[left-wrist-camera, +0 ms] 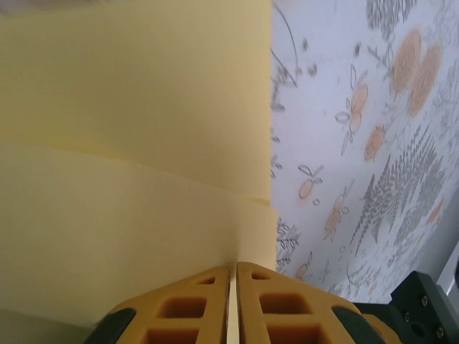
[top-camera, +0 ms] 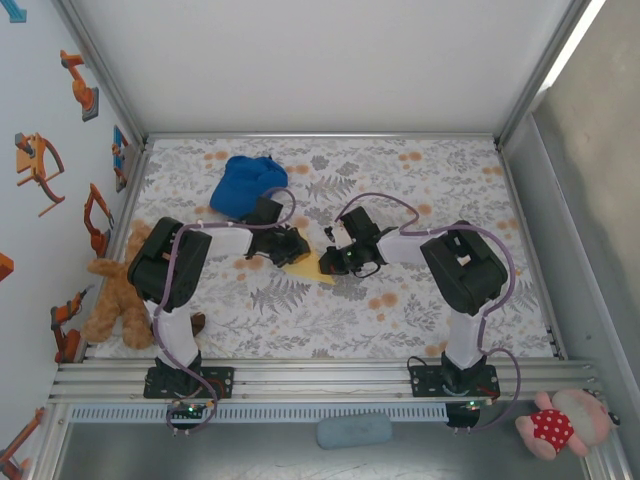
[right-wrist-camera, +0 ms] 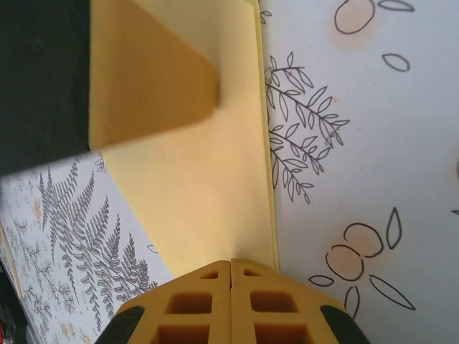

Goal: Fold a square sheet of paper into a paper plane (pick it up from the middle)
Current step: Fourth fold the wing at the center of the table.

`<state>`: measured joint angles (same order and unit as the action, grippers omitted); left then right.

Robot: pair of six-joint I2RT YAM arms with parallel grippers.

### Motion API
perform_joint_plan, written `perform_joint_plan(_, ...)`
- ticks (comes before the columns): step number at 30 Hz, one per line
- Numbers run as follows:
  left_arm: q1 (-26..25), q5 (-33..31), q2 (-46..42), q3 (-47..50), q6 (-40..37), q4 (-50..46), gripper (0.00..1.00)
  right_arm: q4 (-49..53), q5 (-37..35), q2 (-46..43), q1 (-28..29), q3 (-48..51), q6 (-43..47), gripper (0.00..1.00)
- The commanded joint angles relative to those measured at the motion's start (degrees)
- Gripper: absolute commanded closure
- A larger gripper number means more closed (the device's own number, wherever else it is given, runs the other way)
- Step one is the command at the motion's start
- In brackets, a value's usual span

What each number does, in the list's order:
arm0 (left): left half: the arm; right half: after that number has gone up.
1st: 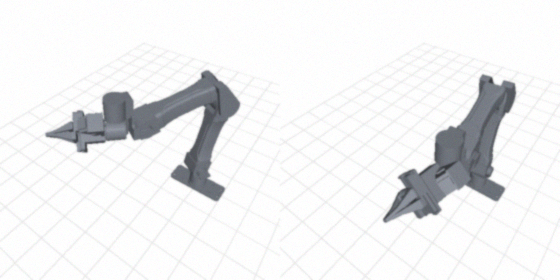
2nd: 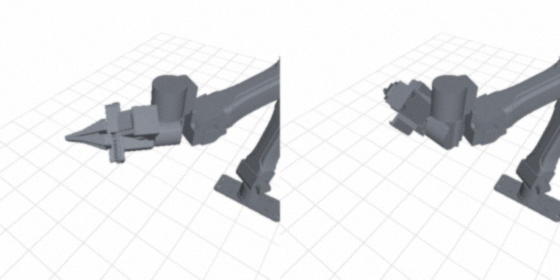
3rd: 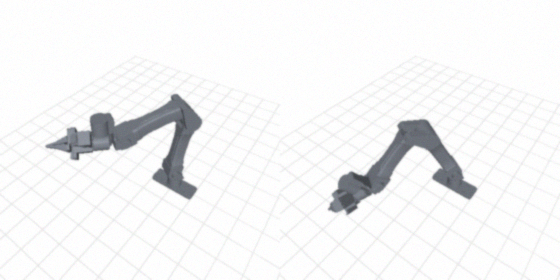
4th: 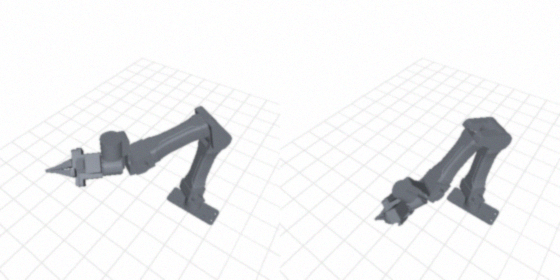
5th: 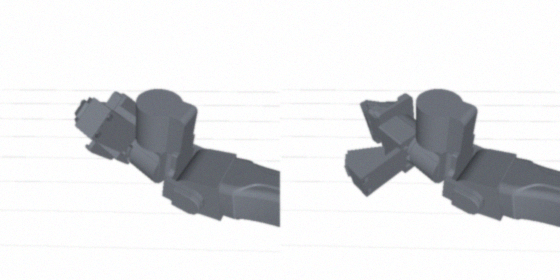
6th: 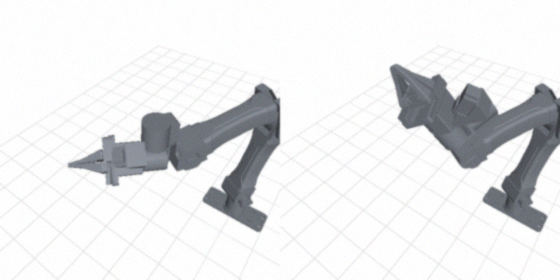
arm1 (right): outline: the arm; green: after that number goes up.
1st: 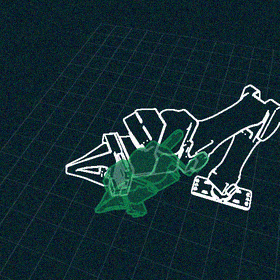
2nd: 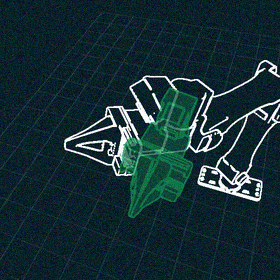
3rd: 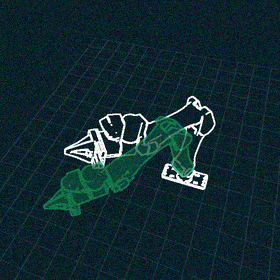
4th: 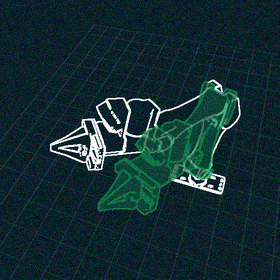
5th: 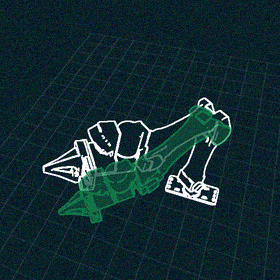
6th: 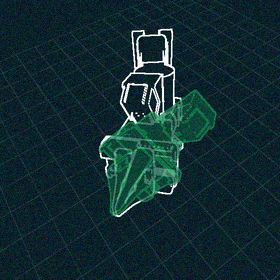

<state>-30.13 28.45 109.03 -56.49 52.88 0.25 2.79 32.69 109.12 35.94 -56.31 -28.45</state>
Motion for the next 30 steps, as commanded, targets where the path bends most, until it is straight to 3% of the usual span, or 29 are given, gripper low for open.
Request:
perform_joint_plan(1, 4.01, -6.64, -0.43, 1.34, -2.22, -2.76, 0.87, 11.36, -11.55, 4.76, 0.18, 3.32, 1.68, 1.0)
perform_joint_plan(15, 13.45, -7.7, 2.0, -1.68, -7.62, -5.86, 0.86, 11.32, -12.03, 4.04, 0.18, 3.43, 1.21, 1.0)
perform_joint_plan(21, 14.6, -8.41, 1.99, -4.25, -8.97, -7.71, 0.86, 9.53, -10.57, 2.5, 0.22, 3.3, 0.16, 1.0)
perform_joint_plan(27, 14.09, -6.75, -4.89, -4.3, -7.16, -7.94, 0.84, 5.28, -6.57, -3.84, 0.18, -0.26, -3.2, 0.99)
perform_joint_plan(30, 12.98, -6.7, -10.41, -2.01, -4.98, -6.88, 0.78, 3.63, -6.84, -8.28, 0.1, -2.3, -4.25, 0.88)
